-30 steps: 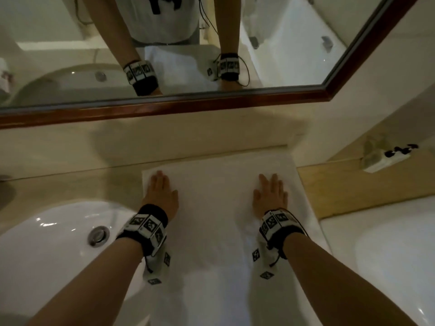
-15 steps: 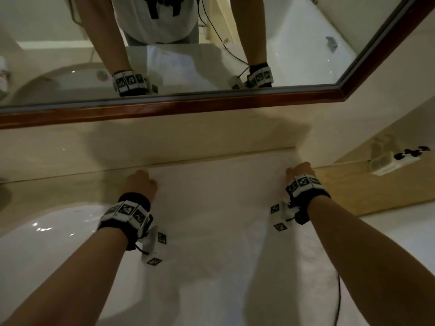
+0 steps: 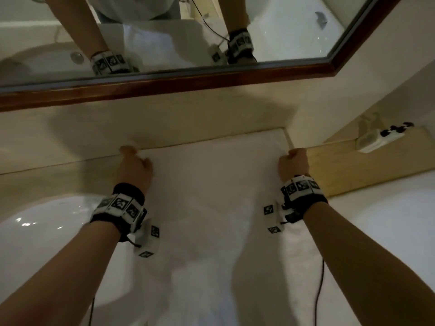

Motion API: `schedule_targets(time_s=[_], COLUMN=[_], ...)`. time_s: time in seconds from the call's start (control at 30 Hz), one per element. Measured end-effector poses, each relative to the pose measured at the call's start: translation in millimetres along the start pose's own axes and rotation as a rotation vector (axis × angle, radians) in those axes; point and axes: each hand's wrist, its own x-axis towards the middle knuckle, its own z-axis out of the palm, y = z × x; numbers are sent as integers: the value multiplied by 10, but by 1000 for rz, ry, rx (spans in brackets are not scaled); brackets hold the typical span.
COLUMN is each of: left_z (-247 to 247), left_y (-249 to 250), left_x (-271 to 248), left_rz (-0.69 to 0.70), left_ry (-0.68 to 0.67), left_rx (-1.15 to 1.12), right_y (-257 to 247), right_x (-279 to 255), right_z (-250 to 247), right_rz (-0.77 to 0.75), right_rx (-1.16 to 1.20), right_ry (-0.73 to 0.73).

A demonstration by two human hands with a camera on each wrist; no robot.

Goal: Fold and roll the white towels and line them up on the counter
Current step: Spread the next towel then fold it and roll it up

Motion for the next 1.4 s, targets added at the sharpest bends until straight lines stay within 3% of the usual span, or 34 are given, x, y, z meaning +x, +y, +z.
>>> schedule_targets(time_s=[0.23,0.43,0.53,0.73,0.93,1.07,1.17,1.27,1.4], left_z=[683,1361,1656,1916,1966,1857,1652,1424,1096], left_y=[980,1823,2079,2431,2555,2486,2410,2271,2035], left_x=[-423,-804,-910,-839,-779,-681,-659,-600,-606], left_rz=[550,933,1031,1089,1145,1149,1191,1247,1255], left_ry=[-509,-666,-665,-552,-502,-476,-444,-393,-346], left_rx=[363,545,673,815,967,1056,1040,1044,1042], right_y=[780,1271,1535,1957,2112,2032,1962,1973,2079], right_x=[-477,-981,-1176,-1438,-1587,-1570,-1666,-1828,-1981], right_z=[-380,-674,-762,-872,-978,-993,-972,-966,-931], right_rz=[144,248,338,498,547,508,412,317,201], right_rx=[-19,-54,-79,-190,-284,-424,-450,-349,-224], right_ry=[43,51,49,49,-3,-125,-73,-12,-49])
